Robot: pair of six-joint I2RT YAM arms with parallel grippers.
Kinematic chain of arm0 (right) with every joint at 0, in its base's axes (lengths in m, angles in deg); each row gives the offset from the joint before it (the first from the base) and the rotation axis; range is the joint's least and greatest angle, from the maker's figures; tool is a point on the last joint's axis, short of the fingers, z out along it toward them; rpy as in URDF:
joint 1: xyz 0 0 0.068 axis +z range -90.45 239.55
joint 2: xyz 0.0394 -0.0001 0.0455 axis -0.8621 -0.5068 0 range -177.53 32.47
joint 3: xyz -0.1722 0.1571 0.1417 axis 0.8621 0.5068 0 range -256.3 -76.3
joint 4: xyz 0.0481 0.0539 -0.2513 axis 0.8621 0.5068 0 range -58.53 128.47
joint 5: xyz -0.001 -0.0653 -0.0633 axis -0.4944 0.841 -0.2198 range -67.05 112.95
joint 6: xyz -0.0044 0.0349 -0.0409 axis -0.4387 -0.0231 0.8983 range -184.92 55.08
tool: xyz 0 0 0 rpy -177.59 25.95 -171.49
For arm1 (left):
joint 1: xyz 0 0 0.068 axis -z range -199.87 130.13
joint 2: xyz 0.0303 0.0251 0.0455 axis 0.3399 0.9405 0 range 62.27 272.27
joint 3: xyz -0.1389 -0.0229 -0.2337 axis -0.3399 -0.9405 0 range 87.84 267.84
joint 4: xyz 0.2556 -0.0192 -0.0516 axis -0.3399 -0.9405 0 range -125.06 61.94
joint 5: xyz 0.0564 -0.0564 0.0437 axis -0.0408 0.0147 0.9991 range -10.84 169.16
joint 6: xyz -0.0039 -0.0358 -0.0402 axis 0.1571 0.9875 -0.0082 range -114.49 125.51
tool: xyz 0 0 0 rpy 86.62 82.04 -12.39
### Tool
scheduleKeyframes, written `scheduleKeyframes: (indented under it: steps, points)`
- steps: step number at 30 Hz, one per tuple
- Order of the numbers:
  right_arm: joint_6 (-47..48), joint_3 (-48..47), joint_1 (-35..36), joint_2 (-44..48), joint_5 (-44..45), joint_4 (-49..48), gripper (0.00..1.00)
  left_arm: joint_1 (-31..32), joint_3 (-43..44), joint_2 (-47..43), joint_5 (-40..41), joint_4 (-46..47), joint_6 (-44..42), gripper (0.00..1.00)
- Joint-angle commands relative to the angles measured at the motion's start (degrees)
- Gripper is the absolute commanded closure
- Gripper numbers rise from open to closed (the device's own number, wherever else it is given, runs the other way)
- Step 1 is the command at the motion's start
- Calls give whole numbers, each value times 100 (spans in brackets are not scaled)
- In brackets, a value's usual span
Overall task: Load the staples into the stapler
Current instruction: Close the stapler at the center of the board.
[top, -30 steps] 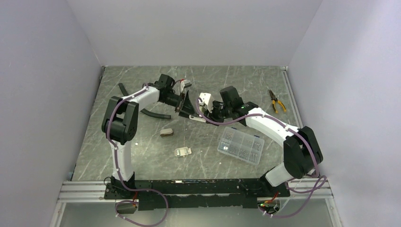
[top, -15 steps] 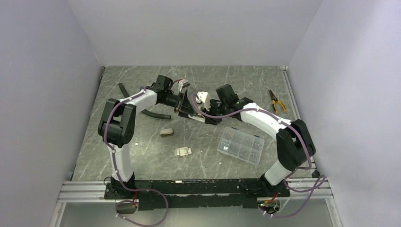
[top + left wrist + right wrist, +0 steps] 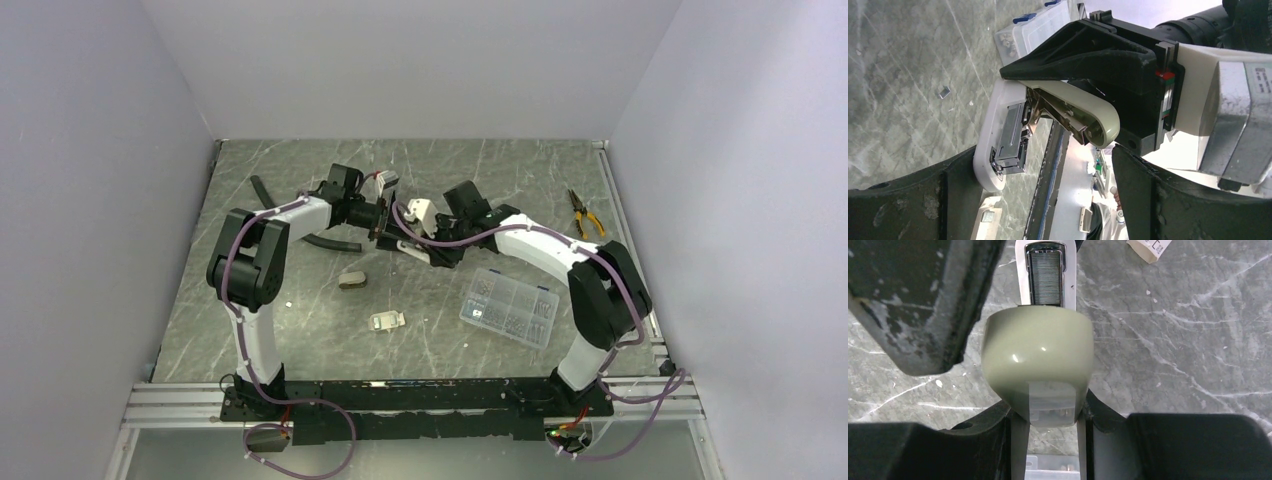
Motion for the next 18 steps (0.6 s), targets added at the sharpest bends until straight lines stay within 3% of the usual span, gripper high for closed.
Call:
scheduleKeyframes:
  steps: [1,5,18]
  points:
    - [-193,-291,101,-196,146,-5,96,137,-3,-149,-397,780,729,6]
    - [-307,-382,159,-287,146,33,96,137,-102,-88,-338,1254,1152,6]
    - [-537,-564,281,-388,223,54,97,137,-243,106,281,1292,1560,6]
